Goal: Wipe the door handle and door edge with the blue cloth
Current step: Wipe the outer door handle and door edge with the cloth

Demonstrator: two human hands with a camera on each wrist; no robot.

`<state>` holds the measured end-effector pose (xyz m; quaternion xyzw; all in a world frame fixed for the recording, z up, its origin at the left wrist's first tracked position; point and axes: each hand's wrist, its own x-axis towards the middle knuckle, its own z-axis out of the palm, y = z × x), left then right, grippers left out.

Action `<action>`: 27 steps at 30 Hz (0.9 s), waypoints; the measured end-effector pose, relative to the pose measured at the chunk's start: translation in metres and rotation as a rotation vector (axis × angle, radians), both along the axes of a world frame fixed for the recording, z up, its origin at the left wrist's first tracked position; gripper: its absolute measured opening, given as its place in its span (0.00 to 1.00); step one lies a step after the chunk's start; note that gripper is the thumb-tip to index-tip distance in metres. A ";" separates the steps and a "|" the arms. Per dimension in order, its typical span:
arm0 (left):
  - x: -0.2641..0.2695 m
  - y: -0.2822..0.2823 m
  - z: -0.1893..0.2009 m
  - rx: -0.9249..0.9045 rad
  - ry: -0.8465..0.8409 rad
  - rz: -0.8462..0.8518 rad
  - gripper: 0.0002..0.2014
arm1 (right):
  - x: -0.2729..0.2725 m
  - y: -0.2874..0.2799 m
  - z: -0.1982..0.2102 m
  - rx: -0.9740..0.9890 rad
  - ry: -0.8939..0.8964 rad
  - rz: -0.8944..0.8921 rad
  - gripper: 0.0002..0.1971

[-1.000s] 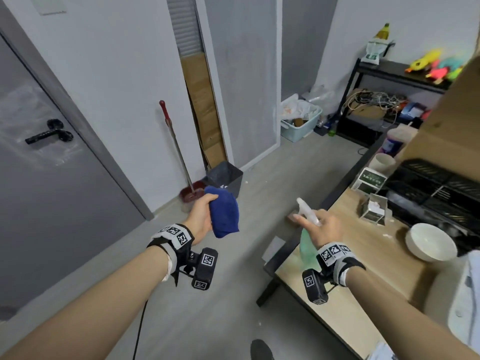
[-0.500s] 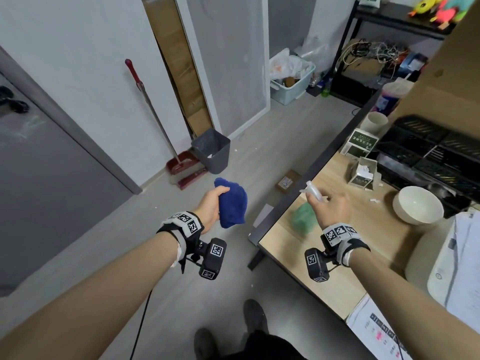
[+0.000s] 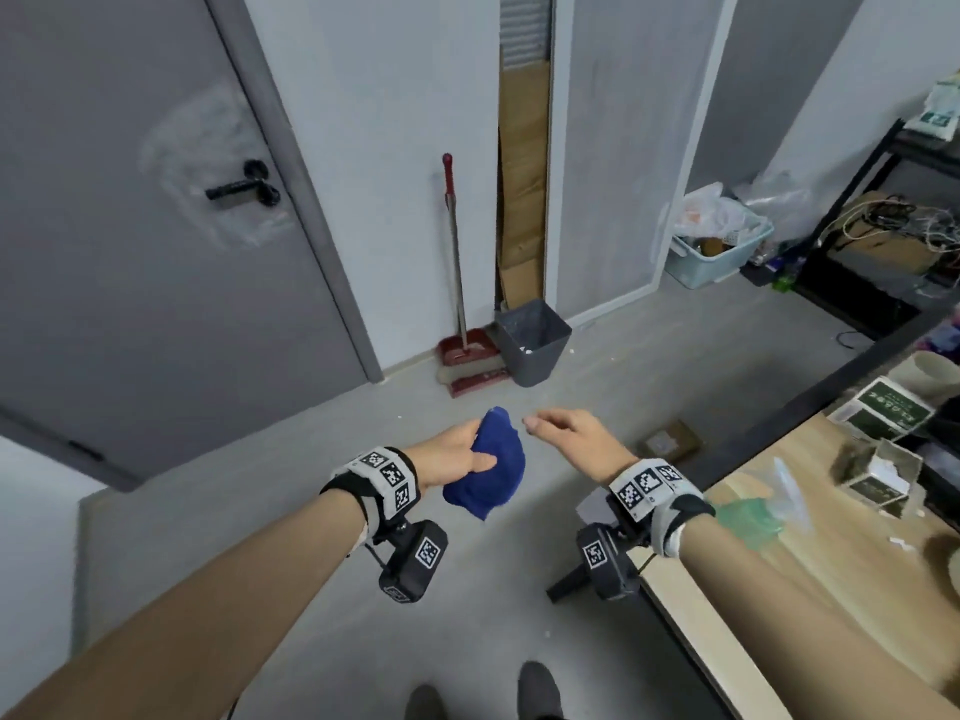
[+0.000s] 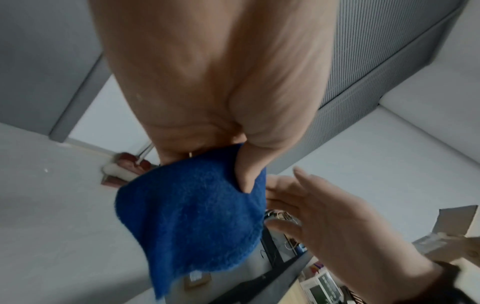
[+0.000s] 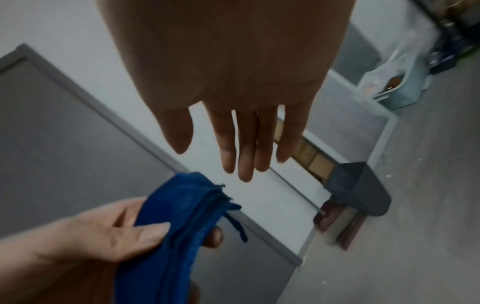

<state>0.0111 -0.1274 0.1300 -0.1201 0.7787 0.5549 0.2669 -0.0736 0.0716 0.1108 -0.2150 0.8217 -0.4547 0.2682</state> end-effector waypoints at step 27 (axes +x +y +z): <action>0.035 -0.378 0.094 -0.286 0.173 0.005 0.11 | 0.004 -0.390 0.027 -0.253 -0.175 0.478 0.18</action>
